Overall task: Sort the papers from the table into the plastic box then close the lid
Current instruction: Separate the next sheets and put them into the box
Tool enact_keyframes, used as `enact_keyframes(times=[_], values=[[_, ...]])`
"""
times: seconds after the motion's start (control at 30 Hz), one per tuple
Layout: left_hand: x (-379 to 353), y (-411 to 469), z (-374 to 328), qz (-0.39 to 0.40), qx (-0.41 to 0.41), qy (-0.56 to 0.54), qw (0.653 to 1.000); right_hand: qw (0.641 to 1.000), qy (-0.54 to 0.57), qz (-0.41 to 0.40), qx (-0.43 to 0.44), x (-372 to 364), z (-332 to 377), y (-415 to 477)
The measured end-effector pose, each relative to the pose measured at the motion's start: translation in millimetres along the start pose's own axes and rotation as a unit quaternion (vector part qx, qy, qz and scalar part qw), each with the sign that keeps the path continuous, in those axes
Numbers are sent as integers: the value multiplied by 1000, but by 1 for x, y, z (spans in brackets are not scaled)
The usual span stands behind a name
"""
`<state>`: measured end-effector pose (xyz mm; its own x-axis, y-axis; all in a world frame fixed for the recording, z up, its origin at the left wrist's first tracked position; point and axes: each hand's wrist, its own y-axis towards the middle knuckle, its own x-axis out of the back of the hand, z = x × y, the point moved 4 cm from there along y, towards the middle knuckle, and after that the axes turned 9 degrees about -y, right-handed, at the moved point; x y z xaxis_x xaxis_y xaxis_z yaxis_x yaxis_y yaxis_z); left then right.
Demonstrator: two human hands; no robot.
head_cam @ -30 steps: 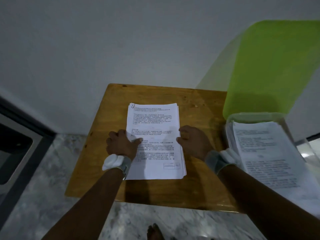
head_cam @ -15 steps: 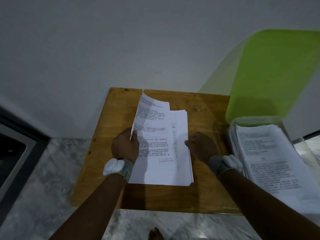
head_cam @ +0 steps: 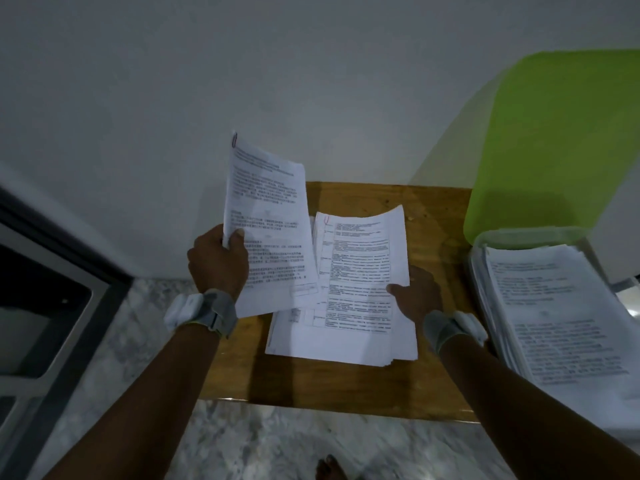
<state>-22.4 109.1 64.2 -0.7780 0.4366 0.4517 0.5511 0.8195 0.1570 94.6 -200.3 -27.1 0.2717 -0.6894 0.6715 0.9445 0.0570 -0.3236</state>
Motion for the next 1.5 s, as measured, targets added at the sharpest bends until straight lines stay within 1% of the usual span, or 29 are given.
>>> enact_keyframes(times=[0.03, 0.1, 0.13, 0.2, 0.23, 0.3, 0.37, 0.47, 0.5, 0.57, 0.73, 0.87, 1.0, 1.13, 1.23, 1.33, 1.4, 1.5], values=[[2, -7, -7, 4, -1, -6, 1000, 999, 2, -11, 34, 9, 0, -6], [1, -6, -7, 11, 7, 0, 1000, 997, -16, -33, 70, 15, 4, -4], [-1, -6, -6, 18, 18, 7, 1000, 996, -24, -35, 78, 17, 7, -4], [-2, -13, -11, 18, 16, 14, 1000, 998, -6, -41, 56, 28, 8, -3], [-4, -19, -21, 17, 8, 12, 1000, 998, 6, -49, 42, 43, 8, -3], [-6, -31, -45, 11, -6, -1, 1000, 997, 26, -60, 47, 77, 13, -3], [-12, -44, -70, 10, -17, -12, 1000, 994, 48, -72, 68, 112, 17, -2], [-23, -73, -113, 6, -33, -31, 999, 985, 75, -111, 107, 178, 15, -9], [-30, -86, -130, 3, -33, -39, 999, 982, 74, -123, 120, 204, 12, -11], [-36, -97, -147, -2, -34, -46, 998, 978, 69, -136, 141, 230, 12, -11], [-76, -148, -205, 6, -66, -69, 995, 973, 75, -144, 162, 312, -33, -17], [-108, -179, -229, 14, -71, -88, 993, 976, 69, -139, 156, 347, -73, -16], [-135, -206, -234, 35, -37, -100, 994, 987, 48, -112, 105, 352, -125, -6], [-159, -233, -223, 67, 4, -98, 993, 999, 5, -29, 36, 322, -173, 3], [-182, -258, -210, 85, 33, -94, 991, 998, -37, 46, 18, 293, -197, 7], [-209, -283, -193, 113, 55, -65, 990, 989, -93, 108, 29, 273, -209, 8], [-225, -297, -187, 143, 71, -54, 986, 989, -111, 92, 38, 276, -210, 8], [-262, -316, -174, 189, 97, -34, 977, 991, -114, 14, 62, 295, -211, 18]])
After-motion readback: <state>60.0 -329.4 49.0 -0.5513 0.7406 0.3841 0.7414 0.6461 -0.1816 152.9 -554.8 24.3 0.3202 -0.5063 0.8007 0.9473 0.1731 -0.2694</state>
